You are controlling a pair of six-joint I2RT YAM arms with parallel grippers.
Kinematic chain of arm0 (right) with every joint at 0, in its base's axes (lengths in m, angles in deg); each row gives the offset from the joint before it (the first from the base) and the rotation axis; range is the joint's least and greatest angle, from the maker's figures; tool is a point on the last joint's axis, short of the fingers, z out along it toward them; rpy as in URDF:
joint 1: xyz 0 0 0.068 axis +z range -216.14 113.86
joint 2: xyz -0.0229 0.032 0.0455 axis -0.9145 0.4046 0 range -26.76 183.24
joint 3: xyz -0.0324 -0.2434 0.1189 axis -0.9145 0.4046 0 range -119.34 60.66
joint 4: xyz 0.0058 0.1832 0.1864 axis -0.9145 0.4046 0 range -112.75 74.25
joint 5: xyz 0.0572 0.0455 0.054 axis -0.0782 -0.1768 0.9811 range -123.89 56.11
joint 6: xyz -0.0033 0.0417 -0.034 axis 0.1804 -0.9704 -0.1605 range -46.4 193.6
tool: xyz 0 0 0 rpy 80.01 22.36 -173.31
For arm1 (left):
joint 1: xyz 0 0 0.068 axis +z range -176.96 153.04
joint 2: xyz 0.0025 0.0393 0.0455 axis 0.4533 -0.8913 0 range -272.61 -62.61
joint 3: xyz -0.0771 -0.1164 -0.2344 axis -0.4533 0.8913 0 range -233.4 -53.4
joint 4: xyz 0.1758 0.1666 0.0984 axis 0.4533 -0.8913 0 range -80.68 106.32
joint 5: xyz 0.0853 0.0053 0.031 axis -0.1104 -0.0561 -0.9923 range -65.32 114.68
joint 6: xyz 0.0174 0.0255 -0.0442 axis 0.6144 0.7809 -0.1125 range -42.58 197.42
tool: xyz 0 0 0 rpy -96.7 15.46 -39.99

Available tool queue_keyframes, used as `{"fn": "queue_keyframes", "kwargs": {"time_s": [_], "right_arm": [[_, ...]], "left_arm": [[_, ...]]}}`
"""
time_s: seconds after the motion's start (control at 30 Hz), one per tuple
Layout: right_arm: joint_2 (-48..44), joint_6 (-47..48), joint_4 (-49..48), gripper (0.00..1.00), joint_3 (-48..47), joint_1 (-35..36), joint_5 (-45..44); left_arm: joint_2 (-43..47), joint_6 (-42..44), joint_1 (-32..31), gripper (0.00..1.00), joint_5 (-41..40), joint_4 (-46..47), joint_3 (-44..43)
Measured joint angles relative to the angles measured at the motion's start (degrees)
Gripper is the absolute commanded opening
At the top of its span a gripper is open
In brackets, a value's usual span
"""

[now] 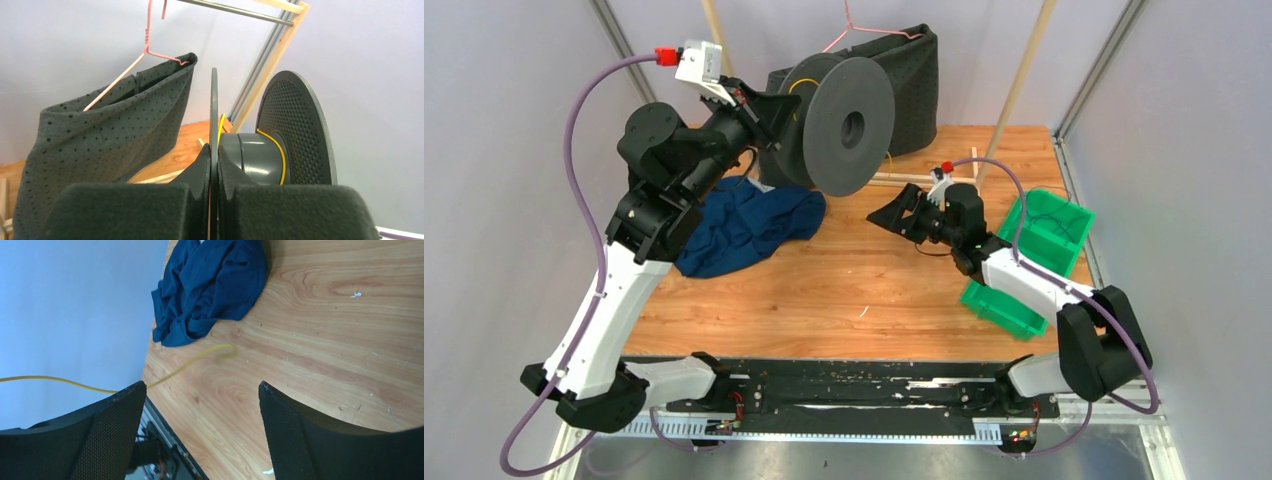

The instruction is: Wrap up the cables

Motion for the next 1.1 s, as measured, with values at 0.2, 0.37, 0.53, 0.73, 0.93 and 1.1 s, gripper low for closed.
{"fn": "queue_keyframes", "kwargs": {"time_s": [0.2, 0.37, 0.53, 0.73, 0.93, 1.1], "right_arm": [[1.0, -6.1, -0.4, 0.85, -0.1, 0.0, -4.3], [6.8, -10.7, -1.7, 0.84, -1.9, 0.0, -4.7], [9.6, -14.4, -3.6, 0.84, -2.4, 0.5, -4.7], [9.7, -16.0, -5.3, 0.83, -2.7, 0.6, -4.7], [9.6, -16.2, -5.5, 0.84, -2.8, 0.6, -5.0], [6.3, -14.6, -3.5, 0.84, -2.8, 0.6, -6.8]], "left_arm": [[-0.3, -0.9, 0.0, 0.00, 0.3, 1.8, 0.0], [-0.8, -1.1, 0.0, 0.00, 0.6, 2.6, 0.0], [-1.0, -1.1, 0.0, 0.00, 0.7, 2.8, 0.0], [-1.2, -1.1, 0.0, 0.00, 0.7, 2.8, 0.0], [-1.5, -1.1, 0.0, 0.00, 0.7, 2.8, 0.0], [-1.5, -1.1, 0.0, 0.00, 0.6, 3.0, 0.0]]}}
